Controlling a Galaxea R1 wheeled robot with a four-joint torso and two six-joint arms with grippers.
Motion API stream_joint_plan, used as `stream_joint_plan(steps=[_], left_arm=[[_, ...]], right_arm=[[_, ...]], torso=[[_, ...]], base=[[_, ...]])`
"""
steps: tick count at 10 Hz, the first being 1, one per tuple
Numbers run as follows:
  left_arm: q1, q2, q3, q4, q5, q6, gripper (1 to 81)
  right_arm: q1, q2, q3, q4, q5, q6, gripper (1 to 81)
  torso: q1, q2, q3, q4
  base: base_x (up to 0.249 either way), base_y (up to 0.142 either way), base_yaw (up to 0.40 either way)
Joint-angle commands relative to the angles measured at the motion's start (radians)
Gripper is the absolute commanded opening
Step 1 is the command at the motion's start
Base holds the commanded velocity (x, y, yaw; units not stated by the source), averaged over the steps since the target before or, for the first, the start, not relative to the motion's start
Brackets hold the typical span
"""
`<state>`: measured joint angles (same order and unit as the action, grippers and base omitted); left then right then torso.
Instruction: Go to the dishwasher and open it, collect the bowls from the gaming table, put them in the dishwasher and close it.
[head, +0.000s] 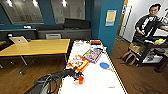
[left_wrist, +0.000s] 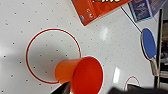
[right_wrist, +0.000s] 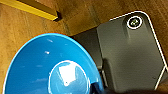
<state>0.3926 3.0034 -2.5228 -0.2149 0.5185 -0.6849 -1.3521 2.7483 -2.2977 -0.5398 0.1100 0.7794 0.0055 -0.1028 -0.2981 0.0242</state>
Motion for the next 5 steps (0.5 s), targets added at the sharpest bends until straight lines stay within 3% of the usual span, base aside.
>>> stream_joint_plan(steps=[1, 2, 5], left_arm=[[-0.142, 0.046, 0.004, 0.029, 0.034, -0.001, 81.1], [-0.140, 0.066, 0.002, 0.052, 0.034, -0.004, 81.1], [-0.139, 0.085, 0.002, 0.057, 0.025, -0.002, 81.1]], right_arm=[[0.049, -0.016, 0.009, -0.014, -0.026, -0.002, 1.0], [0.049, -0.016, 0.009, -0.015, -0.026, -0.002, 1.0], [0.046, -0.016, 0.009, -0.016, -0.024, -0.002, 1.0]], torso=[[0.000, 0.000, 0.000, 0.000], [0.000, 0.000, 0.000, 0.000], [0.000, 0.000, 0.000, 0.000]], base=[[0.000, 0.000, 0.000], [0.000, 0.000, 0.000], [0.000, 0.000, 0.000]])
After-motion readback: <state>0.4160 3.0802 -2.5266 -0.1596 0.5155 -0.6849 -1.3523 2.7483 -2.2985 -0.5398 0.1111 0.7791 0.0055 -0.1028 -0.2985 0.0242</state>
